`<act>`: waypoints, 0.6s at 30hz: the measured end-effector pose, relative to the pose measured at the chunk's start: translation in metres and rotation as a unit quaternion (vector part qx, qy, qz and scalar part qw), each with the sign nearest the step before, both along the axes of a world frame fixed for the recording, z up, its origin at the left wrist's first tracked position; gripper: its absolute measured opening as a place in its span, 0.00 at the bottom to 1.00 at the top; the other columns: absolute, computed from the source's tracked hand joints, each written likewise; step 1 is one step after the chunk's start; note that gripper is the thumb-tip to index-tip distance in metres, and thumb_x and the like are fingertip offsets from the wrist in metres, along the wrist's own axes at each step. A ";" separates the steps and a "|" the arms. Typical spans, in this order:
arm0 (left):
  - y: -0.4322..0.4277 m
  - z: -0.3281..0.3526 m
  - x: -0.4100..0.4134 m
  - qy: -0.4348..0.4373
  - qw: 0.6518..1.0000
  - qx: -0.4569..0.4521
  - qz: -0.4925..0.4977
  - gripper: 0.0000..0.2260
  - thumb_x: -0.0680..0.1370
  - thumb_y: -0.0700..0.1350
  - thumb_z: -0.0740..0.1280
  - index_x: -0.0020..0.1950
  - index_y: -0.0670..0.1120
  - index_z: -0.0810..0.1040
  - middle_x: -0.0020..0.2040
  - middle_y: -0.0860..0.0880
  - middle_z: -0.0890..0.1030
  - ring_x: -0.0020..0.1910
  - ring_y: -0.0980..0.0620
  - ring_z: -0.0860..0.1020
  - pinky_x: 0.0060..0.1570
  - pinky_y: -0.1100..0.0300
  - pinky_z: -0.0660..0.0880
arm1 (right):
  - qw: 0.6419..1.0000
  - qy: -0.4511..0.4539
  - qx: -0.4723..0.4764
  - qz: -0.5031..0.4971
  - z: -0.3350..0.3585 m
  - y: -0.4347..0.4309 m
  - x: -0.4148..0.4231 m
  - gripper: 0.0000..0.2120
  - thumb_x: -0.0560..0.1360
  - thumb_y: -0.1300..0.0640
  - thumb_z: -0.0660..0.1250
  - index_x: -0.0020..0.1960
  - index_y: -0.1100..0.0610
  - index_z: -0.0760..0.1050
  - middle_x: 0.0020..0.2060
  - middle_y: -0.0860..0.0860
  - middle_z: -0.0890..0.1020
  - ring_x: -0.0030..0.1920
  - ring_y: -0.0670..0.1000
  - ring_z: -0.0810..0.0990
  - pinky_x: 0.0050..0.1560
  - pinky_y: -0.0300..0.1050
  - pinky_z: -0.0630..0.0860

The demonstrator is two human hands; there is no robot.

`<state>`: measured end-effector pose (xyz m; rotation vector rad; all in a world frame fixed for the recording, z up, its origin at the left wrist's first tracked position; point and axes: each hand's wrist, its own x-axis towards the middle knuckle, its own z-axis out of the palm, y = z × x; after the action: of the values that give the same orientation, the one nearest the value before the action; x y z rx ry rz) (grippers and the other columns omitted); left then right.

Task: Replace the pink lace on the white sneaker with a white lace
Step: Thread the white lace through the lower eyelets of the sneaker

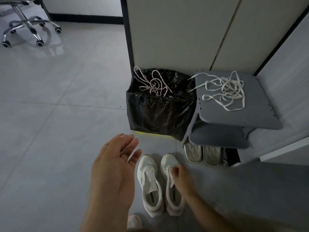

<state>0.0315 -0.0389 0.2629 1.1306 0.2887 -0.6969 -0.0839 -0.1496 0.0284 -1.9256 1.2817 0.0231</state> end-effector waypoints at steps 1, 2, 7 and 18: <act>-0.001 0.000 0.000 0.001 1.000 -0.001 0.000 0.04 0.77 0.39 0.62 0.48 0.43 0.76 0.46 0.45 0.81 0.48 0.49 0.80 0.44 0.57 0.74 | 0.996 -0.078 -0.023 -0.022 0.024 -0.014 0.008 0.07 0.79 0.53 0.58 0.50 0.55 0.72 0.41 0.51 0.78 0.40 0.47 0.76 0.41 0.43 0.74; -0.002 0.000 0.000 0.003 1.000 -0.003 0.000 0.04 0.77 0.39 0.62 0.48 0.43 0.76 0.46 0.45 0.81 0.48 0.49 0.80 0.44 0.57 0.74 | 0.986 -0.152 -0.059 -0.028 0.050 -0.029 0.017 0.06 0.79 0.54 0.59 0.49 0.55 0.72 0.38 0.49 0.76 0.37 0.45 0.74 0.38 0.39 0.72; -0.005 0.002 -0.002 0.005 1.000 -0.013 -0.004 0.04 0.78 0.39 0.61 0.47 0.43 0.76 0.46 0.45 0.80 0.48 0.49 0.79 0.44 0.57 0.73 | 0.905 -0.344 -0.237 -0.086 0.158 -0.130 0.045 0.06 0.79 0.54 0.59 0.48 0.56 0.71 0.38 0.49 0.76 0.38 0.44 0.73 0.40 0.38 0.70; -0.018 0.007 -0.011 0.000 0.999 -0.020 -0.026 0.03 0.76 0.37 0.63 0.44 0.42 0.75 0.40 0.45 0.80 0.43 0.50 0.79 0.42 0.57 0.73 | 0.948 0.105 -0.299 0.009 0.158 -0.255 0.019 0.31 0.71 0.47 0.68 0.70 0.55 0.65 0.68 0.61 0.64 0.69 0.63 0.62 0.67 0.57 0.64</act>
<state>0.0206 -0.0572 0.2700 1.1027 0.2458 -0.7454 -0.0647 -0.4047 0.1862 -2.5019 1.5338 -0.1760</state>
